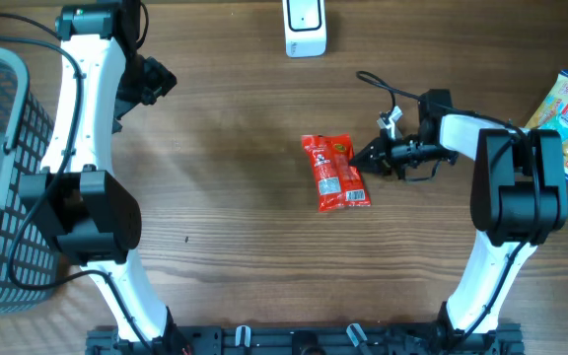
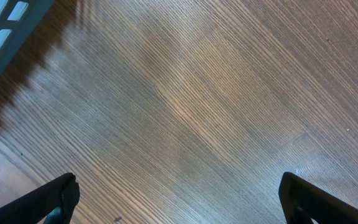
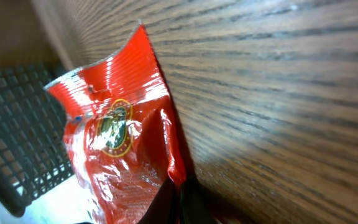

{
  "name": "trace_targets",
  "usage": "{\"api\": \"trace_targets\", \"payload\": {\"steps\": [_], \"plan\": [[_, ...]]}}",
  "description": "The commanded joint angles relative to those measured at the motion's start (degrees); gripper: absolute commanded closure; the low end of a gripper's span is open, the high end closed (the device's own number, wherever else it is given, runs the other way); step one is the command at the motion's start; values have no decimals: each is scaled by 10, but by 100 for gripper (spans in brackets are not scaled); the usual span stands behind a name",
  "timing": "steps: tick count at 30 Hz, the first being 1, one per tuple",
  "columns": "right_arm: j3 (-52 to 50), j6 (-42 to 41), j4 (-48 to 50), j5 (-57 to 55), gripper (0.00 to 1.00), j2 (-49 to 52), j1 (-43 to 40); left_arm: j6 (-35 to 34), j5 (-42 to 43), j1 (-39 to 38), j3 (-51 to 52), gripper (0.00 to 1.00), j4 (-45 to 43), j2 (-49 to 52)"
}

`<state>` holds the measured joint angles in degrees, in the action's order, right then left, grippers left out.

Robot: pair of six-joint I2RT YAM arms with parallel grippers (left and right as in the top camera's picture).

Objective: Scan the item barcode

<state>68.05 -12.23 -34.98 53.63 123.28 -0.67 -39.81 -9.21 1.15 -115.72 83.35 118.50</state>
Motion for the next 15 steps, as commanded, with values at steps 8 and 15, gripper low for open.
{"api": "trace_targets", "payload": {"steps": [8, 15], "plan": [[2, -45, -106, -330, 96, -360, -1, -10, -9, 3, -5, 0, 0, -5], [-3, -50, -134, -346, 72, -355, 37, -10, -9, 3, -5, 0, 0, -5]]}}
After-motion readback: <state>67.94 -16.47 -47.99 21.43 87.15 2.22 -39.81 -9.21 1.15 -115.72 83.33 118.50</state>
